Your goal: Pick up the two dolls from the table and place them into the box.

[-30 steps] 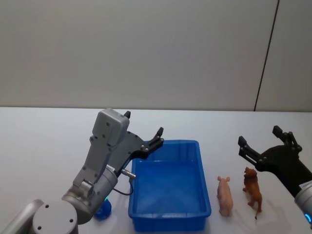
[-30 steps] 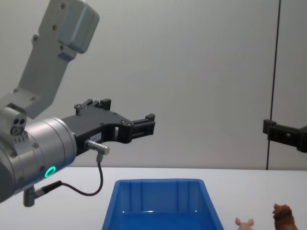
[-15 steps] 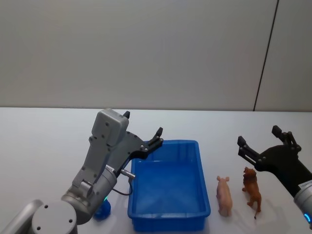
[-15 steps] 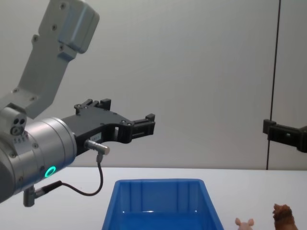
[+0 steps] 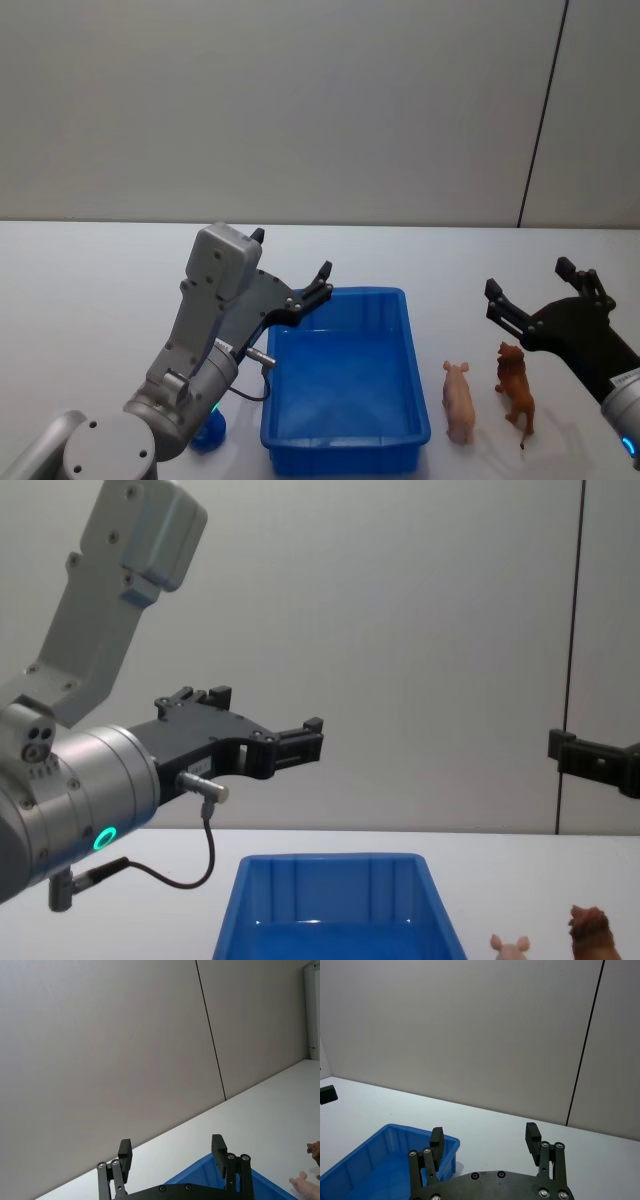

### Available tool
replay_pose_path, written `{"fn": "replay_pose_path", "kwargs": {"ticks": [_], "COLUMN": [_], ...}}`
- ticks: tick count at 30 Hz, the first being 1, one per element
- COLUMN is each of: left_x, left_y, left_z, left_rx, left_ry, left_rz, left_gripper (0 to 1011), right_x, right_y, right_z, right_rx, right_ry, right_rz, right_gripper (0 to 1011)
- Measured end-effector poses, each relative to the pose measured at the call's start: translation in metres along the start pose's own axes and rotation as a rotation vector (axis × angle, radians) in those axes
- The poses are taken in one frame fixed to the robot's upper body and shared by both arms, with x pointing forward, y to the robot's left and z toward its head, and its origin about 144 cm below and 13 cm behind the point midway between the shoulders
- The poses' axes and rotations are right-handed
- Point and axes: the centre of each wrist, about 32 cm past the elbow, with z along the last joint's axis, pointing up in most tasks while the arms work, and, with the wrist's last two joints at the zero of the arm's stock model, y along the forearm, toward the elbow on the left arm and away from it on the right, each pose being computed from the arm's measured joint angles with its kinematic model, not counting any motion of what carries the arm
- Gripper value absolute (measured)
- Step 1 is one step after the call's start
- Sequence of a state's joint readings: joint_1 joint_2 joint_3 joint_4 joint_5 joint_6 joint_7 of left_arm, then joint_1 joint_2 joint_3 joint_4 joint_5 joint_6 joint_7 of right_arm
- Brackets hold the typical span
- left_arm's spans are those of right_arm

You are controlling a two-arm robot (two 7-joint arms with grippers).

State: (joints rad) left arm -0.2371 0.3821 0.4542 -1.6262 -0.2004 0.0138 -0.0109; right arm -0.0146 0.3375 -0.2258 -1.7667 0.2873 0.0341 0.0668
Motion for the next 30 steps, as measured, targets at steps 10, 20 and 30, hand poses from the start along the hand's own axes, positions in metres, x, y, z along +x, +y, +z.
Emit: {"fn": "replay_pose_path", "kwargs": {"ticks": [10,20,30], "left_x": [0.000,0.000,0.000], "left_y": [0.000,0.000,0.000], "left_z": [0.000,0.000,0.000], "left_rx": [0.000,0.000,0.000], "left_ry": [0.000,0.000,0.000], "left_rz": [0.000,0.000,0.000], "left_gripper": [1001,1001,1001], "right_x": [0.000,-0.003,-0.002], "right_y": [0.000,0.000,0.002], "right_z": [0.000,-0.002,-0.012], "right_rx": [0.000,-0.026,-0.115], "right_ry": [0.000,-0.008,-0.020], "right_rz": [0.000,-0.026,-0.079], "right_gripper": [1001,1001,1001]}}
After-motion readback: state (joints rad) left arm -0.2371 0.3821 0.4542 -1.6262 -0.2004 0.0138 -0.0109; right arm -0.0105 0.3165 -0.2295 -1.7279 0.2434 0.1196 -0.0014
